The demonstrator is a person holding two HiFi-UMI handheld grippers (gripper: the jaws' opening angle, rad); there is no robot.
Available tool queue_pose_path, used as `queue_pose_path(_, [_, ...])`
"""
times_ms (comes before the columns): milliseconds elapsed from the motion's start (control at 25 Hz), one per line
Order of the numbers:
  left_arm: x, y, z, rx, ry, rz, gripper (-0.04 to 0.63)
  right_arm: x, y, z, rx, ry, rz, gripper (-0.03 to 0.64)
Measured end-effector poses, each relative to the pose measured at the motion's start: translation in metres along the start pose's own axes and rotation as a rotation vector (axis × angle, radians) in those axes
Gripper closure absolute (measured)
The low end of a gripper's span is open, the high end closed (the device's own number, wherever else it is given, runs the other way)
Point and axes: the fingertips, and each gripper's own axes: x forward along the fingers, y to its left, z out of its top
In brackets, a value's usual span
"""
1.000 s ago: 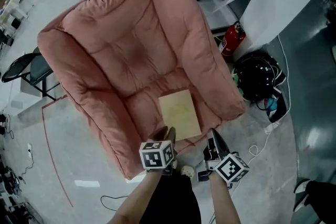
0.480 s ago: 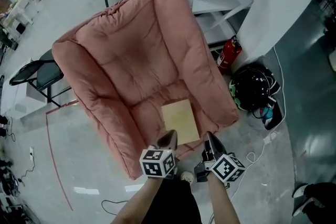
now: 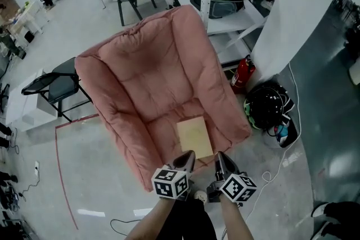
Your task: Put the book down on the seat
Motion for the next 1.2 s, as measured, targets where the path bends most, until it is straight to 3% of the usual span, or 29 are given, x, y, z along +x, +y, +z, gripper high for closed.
queue_pose_path(320, [-0.042,-0.037,0.018,0.01,-0.021,-0.031,0.586,-0.042,0.039,0.024,-0.028,-0.042,0.017,0.604])
queue_pose_path(720, [-0.088,-0.1,0.05,0.085,-0.063,-0.133,0.586,-0.106,0.09,0.07,-0.095,-0.144,0.076,0.604])
queue_pose_path(880, [-0.101,-0.118,0.055,0.117,-0.075,-0.157,0.586,-0.122,0.103,0.07,-0.057,-0.155,0.108,0.604])
queue_pose_path(1200, [-0.125,-0.138,0.051,0.16,-0.086,-0.166,0.586,-0.139,0.121,0.053,-0.082,-0.12,0.124,0.604])
